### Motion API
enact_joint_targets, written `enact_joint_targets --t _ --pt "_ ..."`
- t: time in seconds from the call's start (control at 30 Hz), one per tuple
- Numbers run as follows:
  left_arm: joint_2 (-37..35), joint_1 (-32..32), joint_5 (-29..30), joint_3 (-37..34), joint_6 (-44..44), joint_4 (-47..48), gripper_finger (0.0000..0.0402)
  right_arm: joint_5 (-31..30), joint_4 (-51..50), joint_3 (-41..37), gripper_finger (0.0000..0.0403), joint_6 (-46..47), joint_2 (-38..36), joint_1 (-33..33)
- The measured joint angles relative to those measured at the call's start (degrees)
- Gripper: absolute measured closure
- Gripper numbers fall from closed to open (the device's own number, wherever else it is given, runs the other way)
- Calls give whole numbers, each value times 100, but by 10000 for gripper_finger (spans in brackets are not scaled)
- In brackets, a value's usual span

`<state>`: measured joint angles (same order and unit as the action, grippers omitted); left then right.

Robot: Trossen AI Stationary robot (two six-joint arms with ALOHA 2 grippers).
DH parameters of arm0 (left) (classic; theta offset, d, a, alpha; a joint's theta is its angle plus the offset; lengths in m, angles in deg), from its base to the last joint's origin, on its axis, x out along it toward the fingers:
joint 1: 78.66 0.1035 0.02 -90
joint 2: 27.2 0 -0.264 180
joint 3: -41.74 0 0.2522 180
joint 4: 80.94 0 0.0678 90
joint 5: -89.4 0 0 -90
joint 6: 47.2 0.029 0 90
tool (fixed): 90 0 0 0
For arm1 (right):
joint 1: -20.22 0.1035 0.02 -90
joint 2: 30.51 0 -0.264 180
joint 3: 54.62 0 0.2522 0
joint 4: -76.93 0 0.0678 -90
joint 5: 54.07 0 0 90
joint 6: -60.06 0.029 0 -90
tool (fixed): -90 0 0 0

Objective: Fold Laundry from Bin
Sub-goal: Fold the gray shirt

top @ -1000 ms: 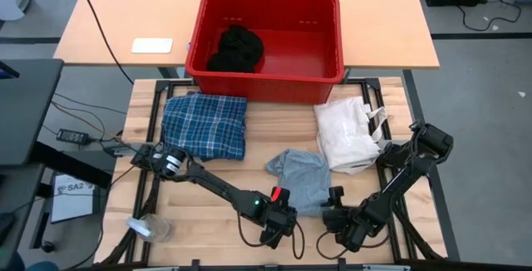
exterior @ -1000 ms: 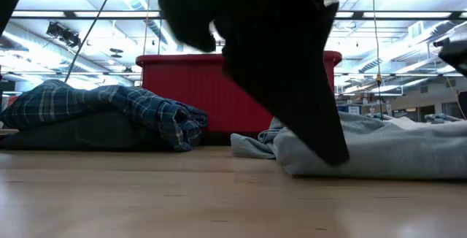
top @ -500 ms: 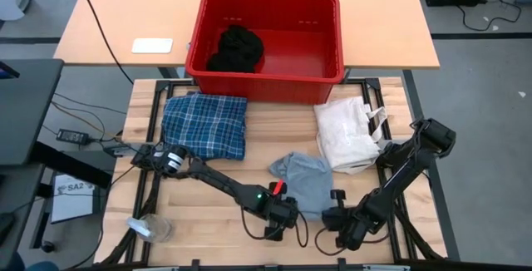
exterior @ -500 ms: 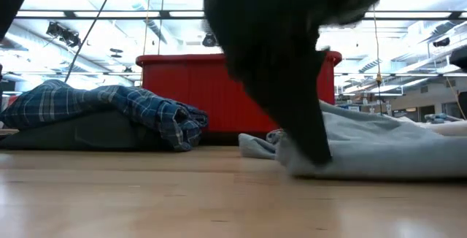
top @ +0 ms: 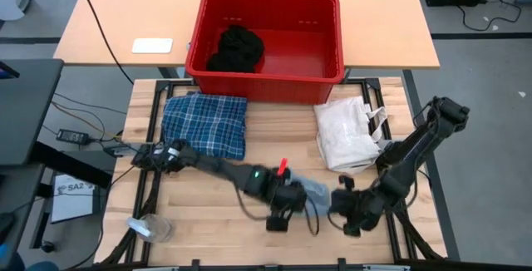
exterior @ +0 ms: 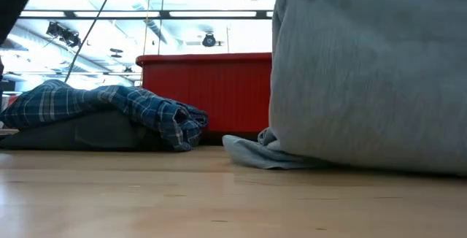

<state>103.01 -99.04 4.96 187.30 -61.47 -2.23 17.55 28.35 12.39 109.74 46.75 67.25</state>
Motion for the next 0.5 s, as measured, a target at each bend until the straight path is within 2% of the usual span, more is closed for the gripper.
enact_joint_targets --t 0.23,0.33,0.4,0.5 --pt "13 902 15 23 36 431 401 -297 -1457 -16 398 35 -524 -938" --pt "13 1284 -13 23 178 450 401 -117 -1418 -271 398 -198 -608 -1407" --pt "13 1523 -234 9 298 455 401 45 -1197 -557 398 -306 -608 -1710" --pt "13 1826 -507 -358 497 243 401 351 -679 -1066 398 -463 -605 -2184"
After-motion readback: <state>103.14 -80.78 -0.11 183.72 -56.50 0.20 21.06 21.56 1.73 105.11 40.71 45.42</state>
